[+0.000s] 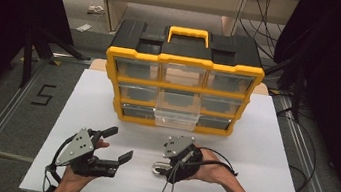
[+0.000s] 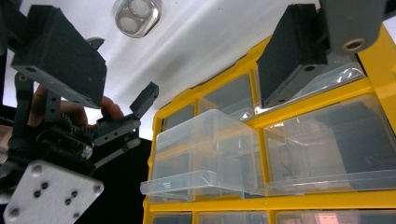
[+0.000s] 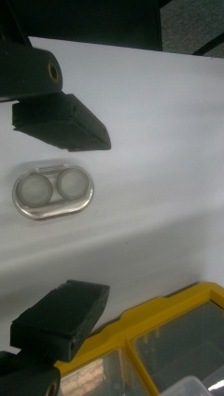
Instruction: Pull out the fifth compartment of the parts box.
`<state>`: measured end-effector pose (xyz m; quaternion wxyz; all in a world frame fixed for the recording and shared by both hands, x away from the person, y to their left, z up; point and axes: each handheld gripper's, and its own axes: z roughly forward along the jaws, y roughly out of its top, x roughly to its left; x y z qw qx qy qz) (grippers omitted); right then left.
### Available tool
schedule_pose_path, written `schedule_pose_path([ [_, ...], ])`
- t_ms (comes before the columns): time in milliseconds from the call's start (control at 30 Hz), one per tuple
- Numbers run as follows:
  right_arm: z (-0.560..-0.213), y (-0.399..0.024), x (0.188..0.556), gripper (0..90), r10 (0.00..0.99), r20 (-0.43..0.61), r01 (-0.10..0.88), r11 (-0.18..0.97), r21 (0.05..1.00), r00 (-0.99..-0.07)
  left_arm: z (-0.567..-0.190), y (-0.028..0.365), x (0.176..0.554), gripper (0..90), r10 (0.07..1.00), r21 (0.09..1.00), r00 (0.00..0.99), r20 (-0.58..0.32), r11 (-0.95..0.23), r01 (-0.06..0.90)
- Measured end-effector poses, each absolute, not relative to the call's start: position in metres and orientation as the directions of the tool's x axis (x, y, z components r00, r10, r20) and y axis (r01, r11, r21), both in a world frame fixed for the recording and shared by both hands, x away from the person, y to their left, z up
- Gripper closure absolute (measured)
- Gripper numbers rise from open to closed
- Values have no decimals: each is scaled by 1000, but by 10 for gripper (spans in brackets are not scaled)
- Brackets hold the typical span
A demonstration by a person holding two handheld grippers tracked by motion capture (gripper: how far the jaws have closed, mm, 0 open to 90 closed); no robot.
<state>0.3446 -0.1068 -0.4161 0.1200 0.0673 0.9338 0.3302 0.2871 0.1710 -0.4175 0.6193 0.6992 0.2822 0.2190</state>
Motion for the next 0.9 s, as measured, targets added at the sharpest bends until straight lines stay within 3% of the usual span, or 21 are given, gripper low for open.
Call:
schedule_pose_path([
  [900,-441,-103,355,246,184,-93,94,802,591,-979,-419,170,290,150,667,988,743,-51,-76,136],
])
